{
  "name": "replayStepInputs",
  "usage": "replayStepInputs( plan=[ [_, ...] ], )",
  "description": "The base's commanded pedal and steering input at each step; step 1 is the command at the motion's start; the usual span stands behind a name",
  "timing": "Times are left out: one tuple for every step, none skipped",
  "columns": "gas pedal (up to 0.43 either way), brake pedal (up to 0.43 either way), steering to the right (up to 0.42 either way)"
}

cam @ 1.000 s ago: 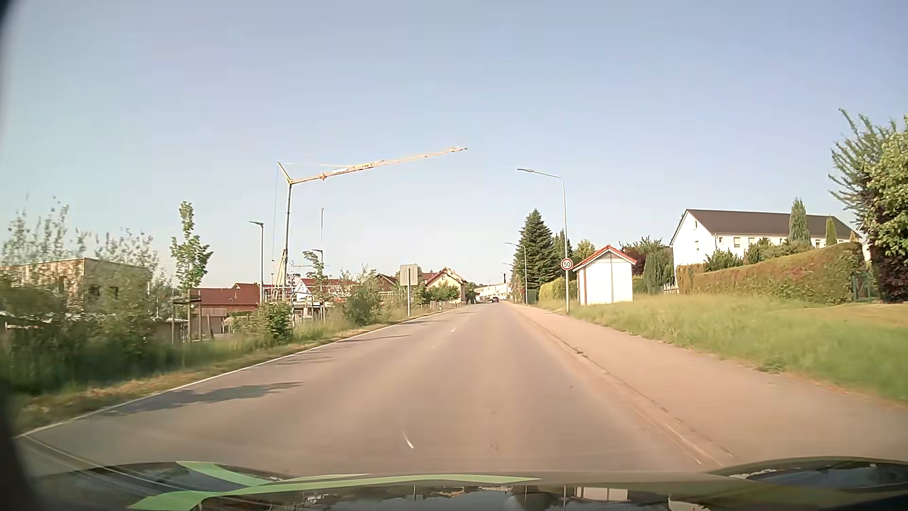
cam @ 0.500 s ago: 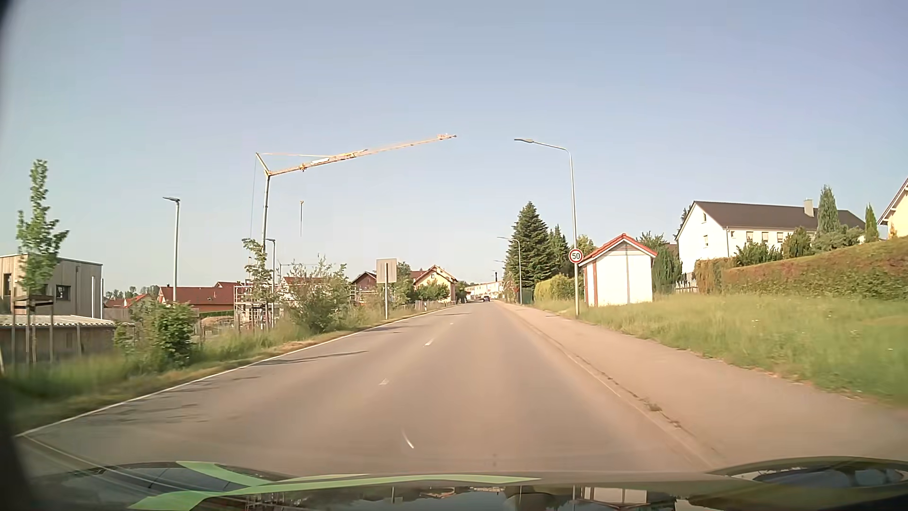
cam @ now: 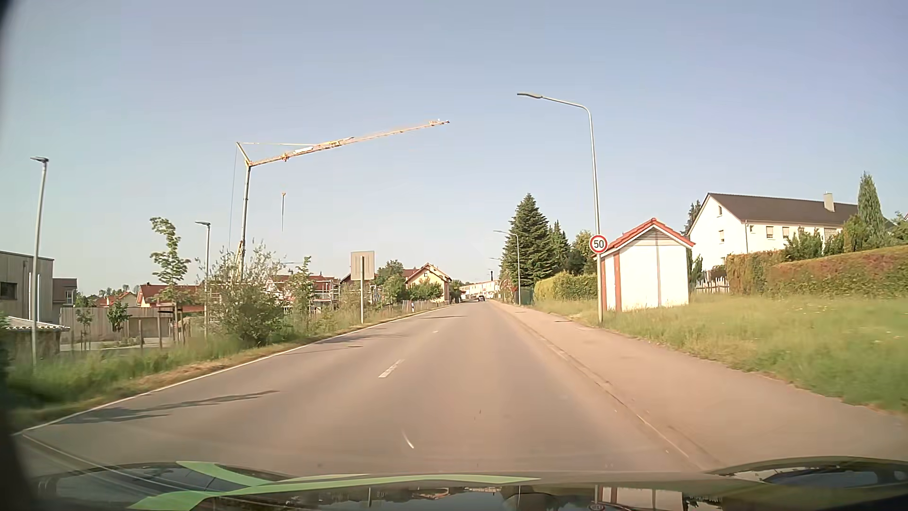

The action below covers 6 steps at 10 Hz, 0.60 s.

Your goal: Follow the waypoints while adhering to traffic rules and regulations

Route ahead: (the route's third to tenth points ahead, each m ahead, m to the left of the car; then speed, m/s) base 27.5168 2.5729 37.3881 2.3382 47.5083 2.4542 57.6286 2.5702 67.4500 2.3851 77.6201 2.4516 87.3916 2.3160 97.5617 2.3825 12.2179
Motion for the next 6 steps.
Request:
replayStepInputs(
  plan=[
    [0.098,0.000,-0.001],
    [0.098,0.000,0.000],
    [0.098,0.000,0.000],
    [0.098,0.000,0.000],
    [0.110,0.000,-0.001],
    [0.118,0.000,0.000]
  ],
)
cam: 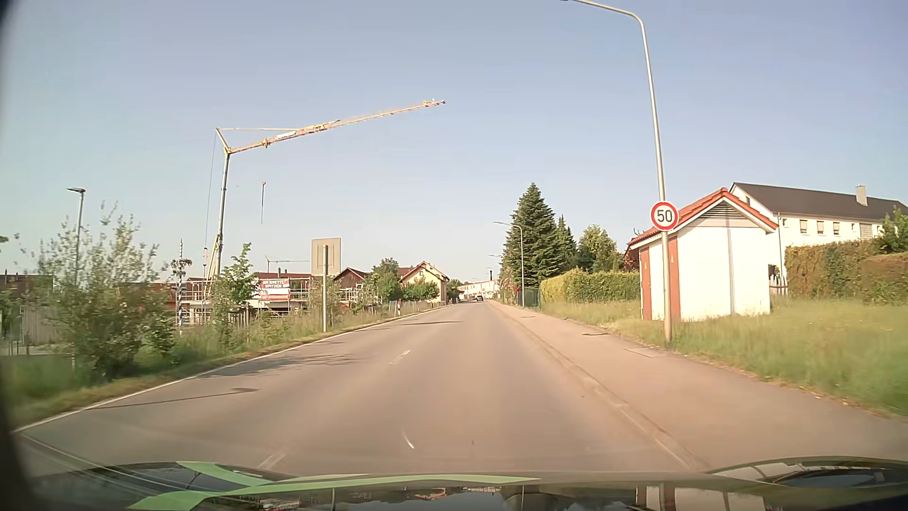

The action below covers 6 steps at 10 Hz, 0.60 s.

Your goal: Follow the waypoints while adhering to traffic rules and regulations

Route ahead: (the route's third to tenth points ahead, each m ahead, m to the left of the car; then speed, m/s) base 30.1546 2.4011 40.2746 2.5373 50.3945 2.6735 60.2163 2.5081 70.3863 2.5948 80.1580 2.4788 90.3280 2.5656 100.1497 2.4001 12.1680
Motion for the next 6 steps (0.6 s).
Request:
replayStepInputs(
  plan=[
    [0.118,0.000,-0.001],
    [0.118,0.000,-0.001],
    [0.098,0.000,-0.001],
    [0.079,0.000,0.000],
    [0.079,0.000,-0.001],
    [0.079,0.000,-0.001]
  ],
)
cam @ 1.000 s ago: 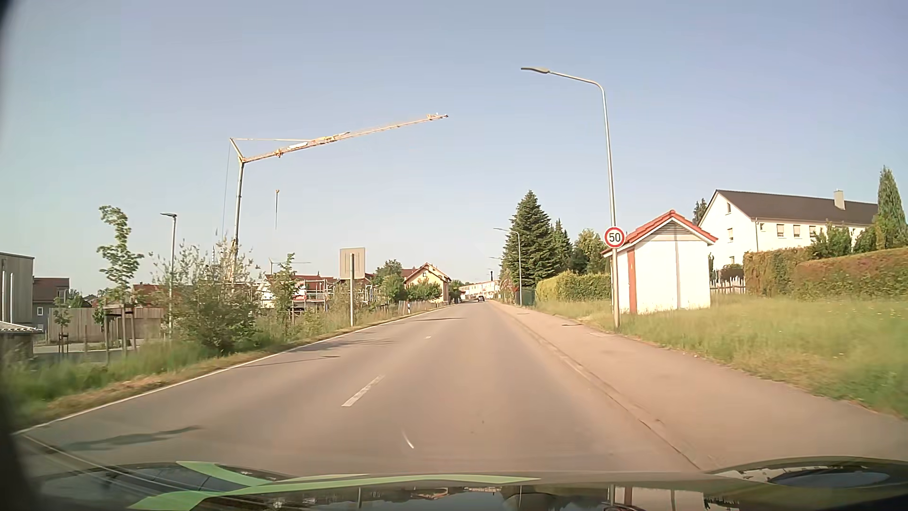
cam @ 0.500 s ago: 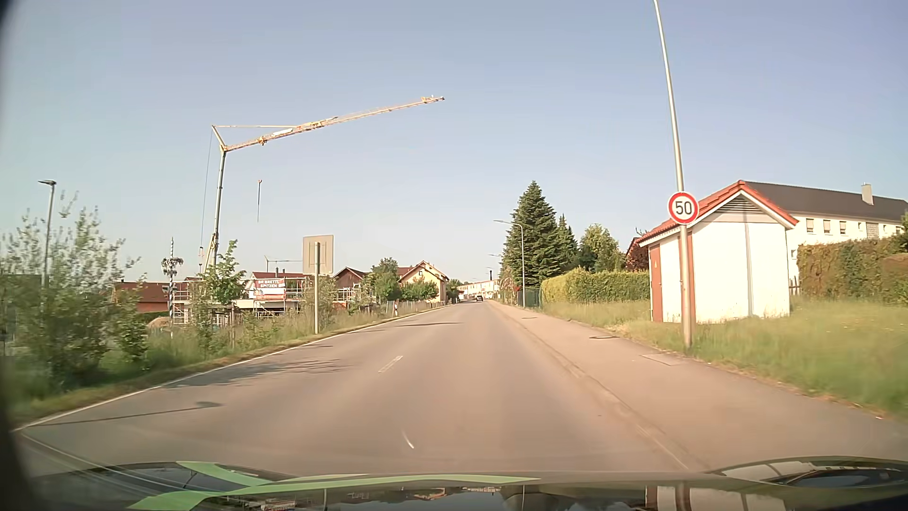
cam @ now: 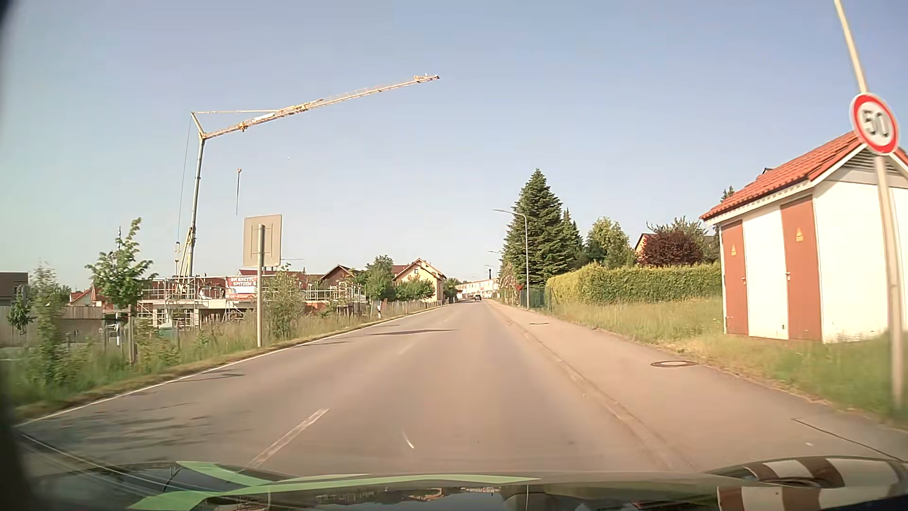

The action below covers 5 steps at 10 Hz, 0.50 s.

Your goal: Follow the waypoints while adhering to traffic rules and regulations

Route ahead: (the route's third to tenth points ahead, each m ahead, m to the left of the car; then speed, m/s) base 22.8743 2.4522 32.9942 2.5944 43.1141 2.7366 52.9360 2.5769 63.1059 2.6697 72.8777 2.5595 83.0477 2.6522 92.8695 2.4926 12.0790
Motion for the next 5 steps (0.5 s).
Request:
replayStepInputs(
  plan=[
    [0.079,0.000,-0.001],
    [0.079,0.000,0.000],
    [0.087,0.000,0.000],
    [0.098,0.000,0.000],
    [0.130,0.000,-0.007]
  ],
)
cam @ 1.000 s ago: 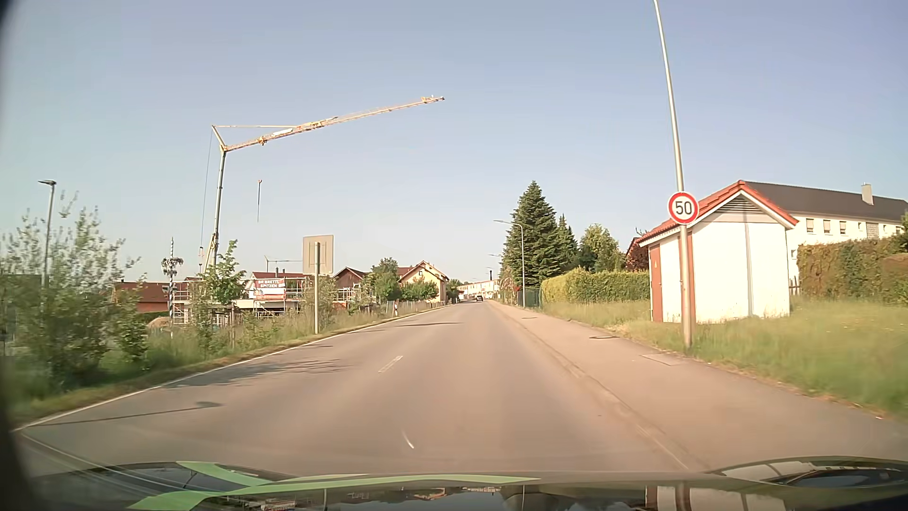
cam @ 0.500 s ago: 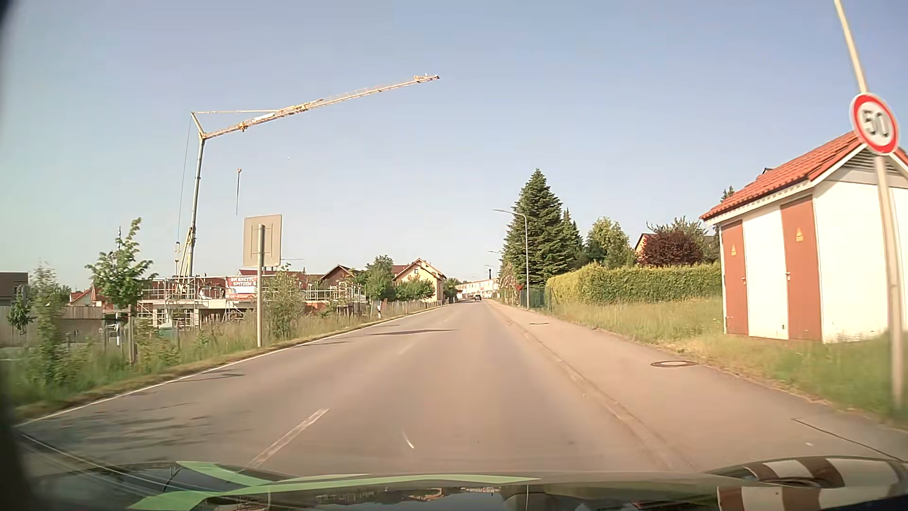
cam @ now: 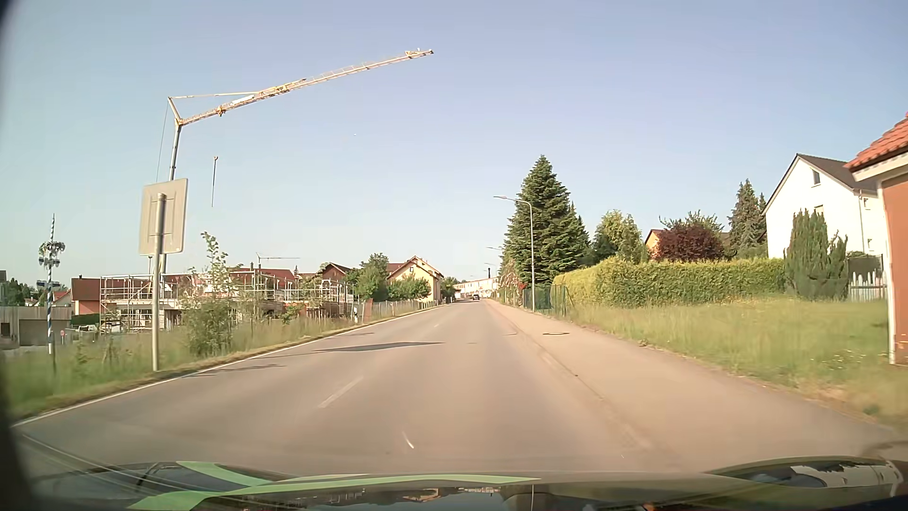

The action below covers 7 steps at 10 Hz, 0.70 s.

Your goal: Follow the waypoints while adhering to traffic rules and regulations

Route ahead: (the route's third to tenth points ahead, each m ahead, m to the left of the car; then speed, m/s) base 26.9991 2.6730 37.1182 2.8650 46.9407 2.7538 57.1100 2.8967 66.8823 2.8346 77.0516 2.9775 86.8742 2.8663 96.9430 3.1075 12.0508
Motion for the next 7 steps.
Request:
replayStepInputs(
  plan=[
    [0.138,0.000,-0.015],
    [0.157,0.000,-0.017],
    [0.157,0.000,-0.016],
    [0.157,0.000,-0.014],
    [0.150,0.000,-0.008],
    [0.130,0.000,-0.004],
    [0.118,0.000,-0.004]
  ],
)
